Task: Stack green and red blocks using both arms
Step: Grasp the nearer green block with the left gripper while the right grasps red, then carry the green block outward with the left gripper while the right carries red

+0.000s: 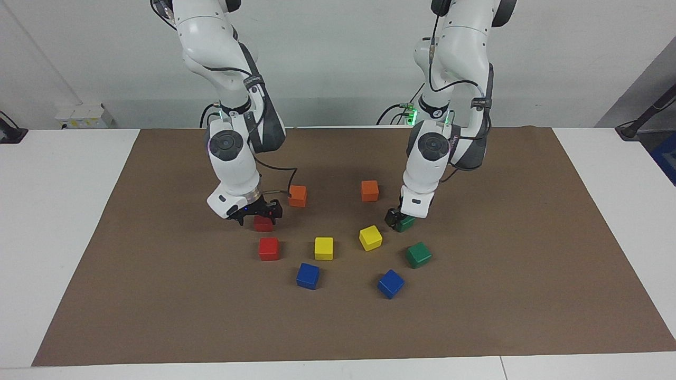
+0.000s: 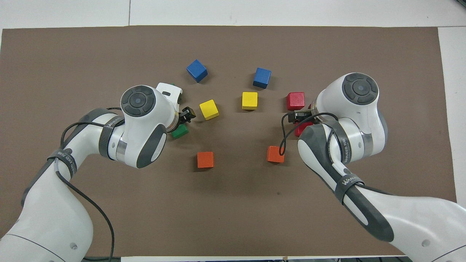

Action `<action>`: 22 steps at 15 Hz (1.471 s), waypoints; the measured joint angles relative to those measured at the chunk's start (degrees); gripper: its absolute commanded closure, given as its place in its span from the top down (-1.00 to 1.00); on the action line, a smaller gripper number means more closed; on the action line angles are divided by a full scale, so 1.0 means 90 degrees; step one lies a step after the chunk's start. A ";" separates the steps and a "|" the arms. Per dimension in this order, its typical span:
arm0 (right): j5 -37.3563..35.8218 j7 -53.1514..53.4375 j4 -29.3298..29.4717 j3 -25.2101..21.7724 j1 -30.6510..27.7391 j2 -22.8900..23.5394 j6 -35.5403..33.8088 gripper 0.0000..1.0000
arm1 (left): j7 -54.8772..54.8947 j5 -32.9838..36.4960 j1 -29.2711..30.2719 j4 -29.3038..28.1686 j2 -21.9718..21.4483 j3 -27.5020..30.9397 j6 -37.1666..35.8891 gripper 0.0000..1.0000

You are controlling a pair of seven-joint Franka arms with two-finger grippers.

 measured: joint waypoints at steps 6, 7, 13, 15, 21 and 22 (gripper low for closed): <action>0.0000 0.0000 -0.0190 0.0014 0.0008 -0.0036 0.0009 1.00 | -0.0091 0.0000 -0.0091 -0.0030 0.0000 -0.0001 0.0012 -1.00; 0.0000 0.0000 -0.0239 0.0014 0.0007 -0.0053 0.0010 1.00 | -0.0091 0.0000 -0.0096 -0.0029 -0.0001 -0.0002 0.0005 -1.00; 0.0000 0.0000 -0.0536 0.0017 0.0019 -0.0156 0.0361 1.00 | 0.1619 0.0038 0.0454 0.0164 -0.0391 0.0273 -0.0854 -1.00; 0.0000 0.0000 -0.0635 0.0021 0.0029 -0.0159 0.0513 1.00 | 0.2693 0.0042 0.1132 0.0171 -0.0619 0.0308 -0.1040 -1.00; 0.0000 -0.0001 -0.0677 0.0023 0.0030 -0.0164 0.0553 -1.00 | 0.4964 0.0042 0.2445 0.0162 -0.0676 0.0315 -0.0966 -1.00; 0.0000 0.0000 -0.0678 0.0023 0.0030 -0.0166 0.0553 -1.00 | 0.5178 0.0042 0.2555 0.0158 -0.0667 0.0317 -0.0938 -1.00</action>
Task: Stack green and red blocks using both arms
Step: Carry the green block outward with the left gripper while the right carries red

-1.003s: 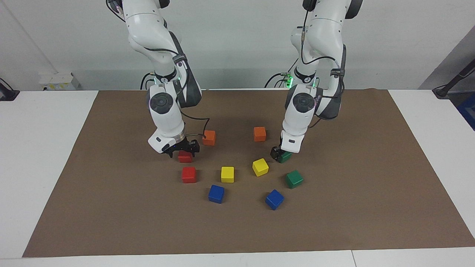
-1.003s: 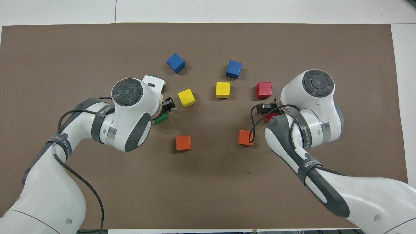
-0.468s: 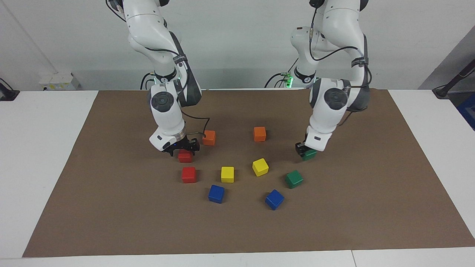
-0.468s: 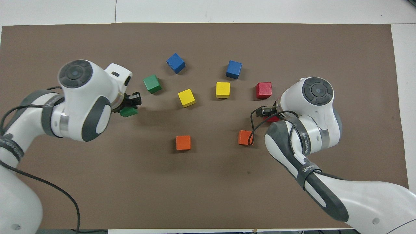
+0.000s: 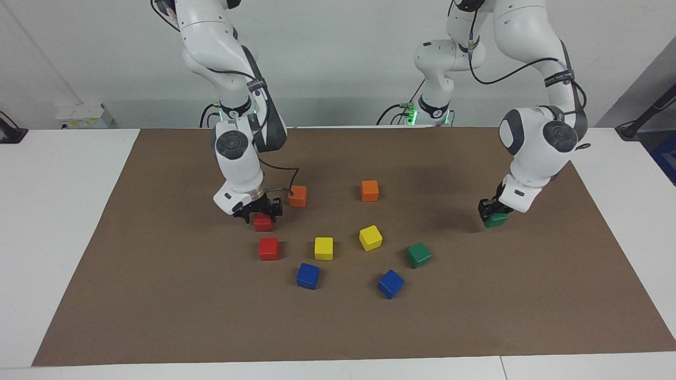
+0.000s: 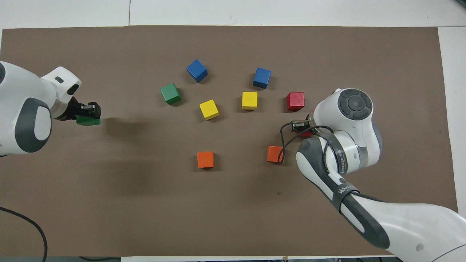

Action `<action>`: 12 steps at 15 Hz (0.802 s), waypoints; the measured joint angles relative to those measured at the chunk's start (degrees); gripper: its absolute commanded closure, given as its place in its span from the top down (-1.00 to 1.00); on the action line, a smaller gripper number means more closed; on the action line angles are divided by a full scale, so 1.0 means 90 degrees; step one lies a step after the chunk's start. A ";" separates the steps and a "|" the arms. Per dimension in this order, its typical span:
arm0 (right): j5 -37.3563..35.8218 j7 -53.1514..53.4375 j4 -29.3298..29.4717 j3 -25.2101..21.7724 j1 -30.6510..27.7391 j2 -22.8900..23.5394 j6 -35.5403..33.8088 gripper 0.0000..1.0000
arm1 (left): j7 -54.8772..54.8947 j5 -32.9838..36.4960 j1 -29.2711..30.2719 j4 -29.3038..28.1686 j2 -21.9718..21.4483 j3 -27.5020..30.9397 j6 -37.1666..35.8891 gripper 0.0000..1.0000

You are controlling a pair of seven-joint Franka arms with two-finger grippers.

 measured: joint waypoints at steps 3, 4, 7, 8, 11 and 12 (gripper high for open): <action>0.0000 0.0000 0.0013 0.0001 0.0001 -0.0017 0.0000 -1.00 | 0.0327 0.0000 0.0248 -0.0047 0.0047 -0.0003 0.0151 -1.00; 0.0000 0.0000 0.0063 0.0000 0.0001 -0.0026 -0.0032 -1.00 | 0.0350 0.0000 0.0268 -0.0070 0.0076 -0.0009 0.0168 -1.00; -0.0004 -0.0038 0.0500 -0.0038 -0.0063 -0.0107 -0.0514 -1.00 | 0.0450 0.0000 0.0271 -0.0098 0.0219 -0.0038 0.0249 -1.00; -0.0005 -0.0171 0.0643 -0.0057 -0.0168 -0.0151 -0.0632 -1.00 | 0.0481 0.0000 0.0271 -0.0100 0.0267 -0.0043 0.0269 -1.00; -0.0007 -0.0931 0.0825 -0.0099 -0.0843 -0.0246 -0.0723 -1.00 | 0.0520 0.0000 0.0271 -0.0110 0.0420 -0.0055 0.0366 -1.00; -0.0009 -0.1283 0.0836 -0.0106 -0.1111 -0.0248 -0.0723 -1.00 | 0.0520 0.0000 0.0271 -0.0110 0.0464 -0.0057 0.0391 -1.00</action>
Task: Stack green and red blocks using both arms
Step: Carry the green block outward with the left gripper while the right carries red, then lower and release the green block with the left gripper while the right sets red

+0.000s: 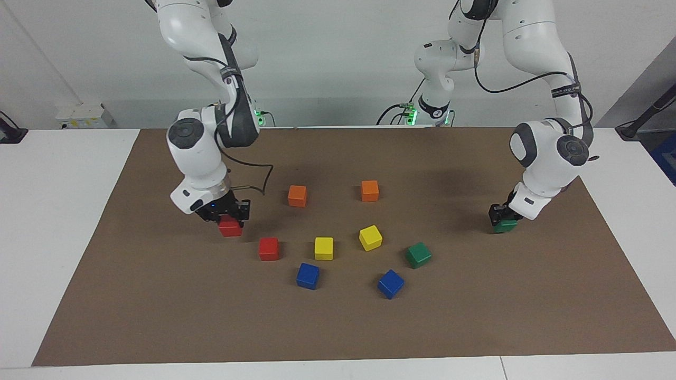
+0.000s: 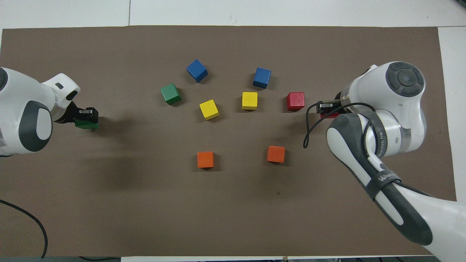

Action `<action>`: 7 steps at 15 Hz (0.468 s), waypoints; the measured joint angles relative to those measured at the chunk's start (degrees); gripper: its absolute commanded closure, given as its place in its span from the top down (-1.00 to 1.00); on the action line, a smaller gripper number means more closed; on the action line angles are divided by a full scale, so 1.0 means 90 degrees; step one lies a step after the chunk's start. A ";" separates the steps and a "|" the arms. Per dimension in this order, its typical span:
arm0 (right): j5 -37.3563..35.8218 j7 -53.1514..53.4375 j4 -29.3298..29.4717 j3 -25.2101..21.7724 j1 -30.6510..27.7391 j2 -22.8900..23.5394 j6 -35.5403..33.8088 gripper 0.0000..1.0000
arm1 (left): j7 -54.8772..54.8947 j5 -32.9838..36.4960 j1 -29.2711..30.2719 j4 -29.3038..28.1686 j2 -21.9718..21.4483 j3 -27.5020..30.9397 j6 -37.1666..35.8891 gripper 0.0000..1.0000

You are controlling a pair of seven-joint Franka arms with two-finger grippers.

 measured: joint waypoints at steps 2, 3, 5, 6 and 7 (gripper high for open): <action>0.0000 -0.0650 -0.0005 -0.0010 -0.0487 0.0004 0.0000 -1.00 | 0.0000 -0.0001 0.0000 -0.0002 0.0048 -0.0002 0.0030 -1.00; 0.0000 -0.0803 -0.0017 -0.0012 -0.0644 0.0009 0.0000 -1.00 | 0.0000 -0.0002 0.0000 -0.0002 0.0053 -0.0002 0.0040 -1.00; 0.0000 -0.0898 -0.0077 -0.0013 -0.0803 0.0032 0.0008 -1.00 | -0.0001 -0.0003 0.0000 -0.0002 0.0053 -0.0003 0.0058 -1.00; 0.0000 -0.0945 -0.0113 -0.0012 -0.0832 0.0054 0.0037 -1.00 | -0.0001 -0.0003 0.0001 -0.0004 0.0053 -0.0003 0.0062 -1.00; 0.0000 -0.0976 -0.0155 -0.0012 -0.0842 0.0082 0.0109 -1.00 | -0.0001 -0.0003 0.0001 -0.0007 0.0053 -0.0003 0.0067 -1.00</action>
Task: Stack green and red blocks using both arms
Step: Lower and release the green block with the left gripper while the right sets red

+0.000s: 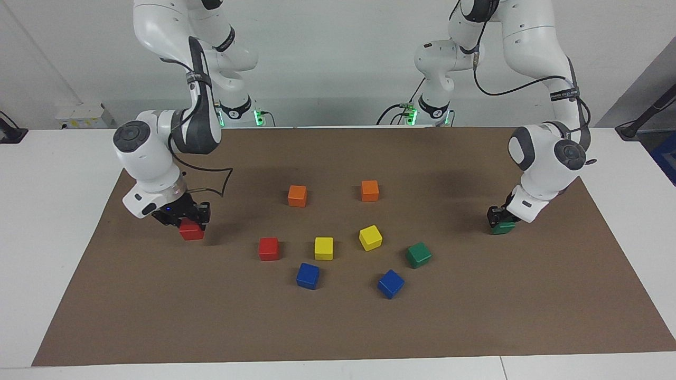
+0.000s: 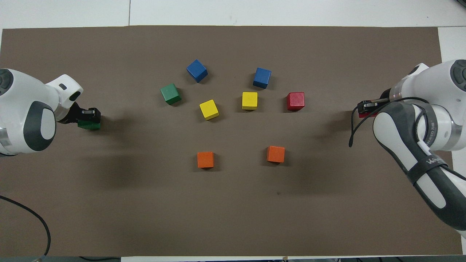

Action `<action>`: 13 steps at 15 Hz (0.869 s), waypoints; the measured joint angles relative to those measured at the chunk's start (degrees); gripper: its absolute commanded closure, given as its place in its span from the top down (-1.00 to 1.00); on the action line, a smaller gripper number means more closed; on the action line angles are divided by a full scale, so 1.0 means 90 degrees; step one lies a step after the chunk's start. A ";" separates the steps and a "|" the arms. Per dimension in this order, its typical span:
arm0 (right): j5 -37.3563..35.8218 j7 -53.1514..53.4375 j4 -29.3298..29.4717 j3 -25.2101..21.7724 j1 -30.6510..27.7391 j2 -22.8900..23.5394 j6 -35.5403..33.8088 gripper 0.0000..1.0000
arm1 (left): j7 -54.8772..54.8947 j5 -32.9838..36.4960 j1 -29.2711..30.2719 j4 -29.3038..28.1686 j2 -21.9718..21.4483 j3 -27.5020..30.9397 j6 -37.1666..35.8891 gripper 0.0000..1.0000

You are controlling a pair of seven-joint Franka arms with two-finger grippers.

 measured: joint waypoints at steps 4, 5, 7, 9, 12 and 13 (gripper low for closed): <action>0.0000 -0.0016 -0.0102 0.0001 -0.0001 0.0090 0.0169 -1.00 | 0.0000 0.0000 0.0000 -0.0034 0.0000 0.0000 0.0023 -1.00; 0.0000 -0.0018 -0.0129 0.0001 -0.0001 0.0115 0.0273 -1.00 | 0.0000 0.0000 0.0000 -0.0038 0.0000 0.0000 0.0025 -1.00; 0.0000 -0.0021 -0.0224 0.0003 -0.0001 0.0169 0.0501 -1.00 | 0.0000 0.0000 0.0000 -0.0046 0.0002 -0.0002 0.0032 -1.00; -0.0001 -0.0024 -0.0289 0.0003 -0.0001 0.0200 0.0591 -1.00 | 0.0000 0.0000 0.0000 -0.0080 0.0009 -0.0006 0.0095 -0.40; -0.0001 -0.0024 -0.0313 0.0004 -0.0001 0.0204 0.0594 -1.00 | 0.0000 0.0000 0.0000 -0.0120 0.0013 -0.0007 0.0158 1.00; -0.0001 -0.0025 -0.0318 0.0004 -0.0001 0.0208 0.0594 -1.00 | 0.0000 -0.0001 0.0000 -0.0121 0.0013 -0.0007 0.0161 1.00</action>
